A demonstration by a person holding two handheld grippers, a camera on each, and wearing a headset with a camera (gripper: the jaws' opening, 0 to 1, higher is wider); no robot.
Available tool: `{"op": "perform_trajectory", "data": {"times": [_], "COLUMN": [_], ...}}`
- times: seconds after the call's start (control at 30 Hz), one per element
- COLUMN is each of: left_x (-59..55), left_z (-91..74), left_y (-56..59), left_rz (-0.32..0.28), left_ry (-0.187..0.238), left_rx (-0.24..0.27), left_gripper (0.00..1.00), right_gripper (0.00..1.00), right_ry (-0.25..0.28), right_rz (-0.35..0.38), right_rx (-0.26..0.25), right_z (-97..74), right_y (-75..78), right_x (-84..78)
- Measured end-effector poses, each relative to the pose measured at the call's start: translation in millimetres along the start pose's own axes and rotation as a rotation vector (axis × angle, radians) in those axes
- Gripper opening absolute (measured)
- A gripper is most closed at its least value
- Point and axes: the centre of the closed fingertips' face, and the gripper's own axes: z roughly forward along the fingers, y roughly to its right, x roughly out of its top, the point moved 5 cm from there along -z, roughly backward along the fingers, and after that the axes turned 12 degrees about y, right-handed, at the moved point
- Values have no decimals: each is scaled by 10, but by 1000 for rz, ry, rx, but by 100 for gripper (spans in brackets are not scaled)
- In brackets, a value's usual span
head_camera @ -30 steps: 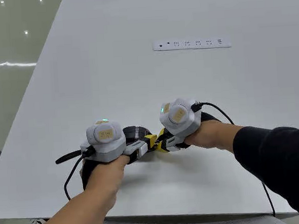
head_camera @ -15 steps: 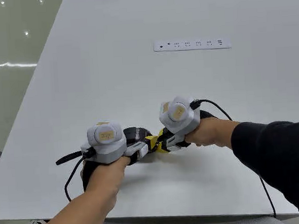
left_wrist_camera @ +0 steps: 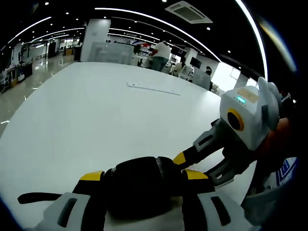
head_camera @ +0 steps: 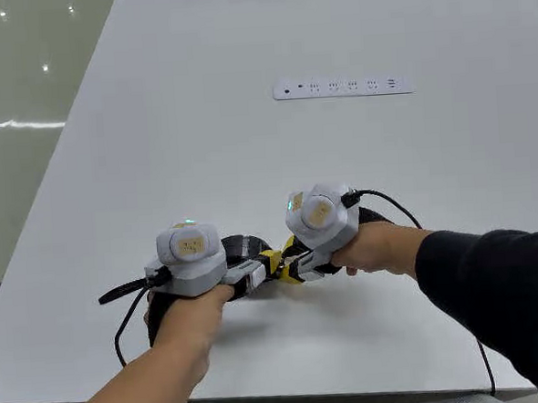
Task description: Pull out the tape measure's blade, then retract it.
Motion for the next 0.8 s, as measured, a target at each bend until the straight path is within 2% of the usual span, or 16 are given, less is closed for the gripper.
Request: {"op": "perform_trajectory", "data": {"times": [0.13,0.2,0.27,0.3,0.43,0.47,0.5,0.57,0.6,0.63,0.7,0.77,0.8], "left_x": [37,66,129,151,239,245,240,251,256,251,261,298,303], "left_z": [-14,-21,-37,-50,-86,-97,-106,-114,-124,-138,-169,-193,-193], "left_y": [-17,-16,-24,-40,-84,-60,-47,-90,-104,-115,-164,-214,-229], "left_rz": [-3,22,60,66,103,109,101,118,150,152,146,146,141], "left_ry": [-25,-23,-3,-14,-12,-23,-34,-29,-20,-23,-23,-3,-1], "left_rx": [-25,-45,-64,-69,-105,-160,-188,-181,-194,-197,-197,-198,-201], "left_gripper": [59,59,59,60,69,70,71,80,85,89,91,96,95], "right_gripper": [26,28,30,31,33,34,35,36,37,38,38,40,41], "right_ry": [-5,9,22,30,55,63,69,85,93,96,107,120,122], "right_rz": [-13,-8,-9,-11,-6,-1,3,15,22,24,27,34,35], "right_rx": [-13,-21,-31,-35,-55,-64,-70,-80,-88,-94,-110,-127,-131], "right_z": [-55,-85,-121,-150,-245,-275,-299,-348,-386,-412,-477,-549,-563], "right_y": [8,11,16,10,11,15,16,8,3,0,-9,-18,-18], "right_x": [-17,1,29,45,60,61,61,66,61,54,36,13,7]}}
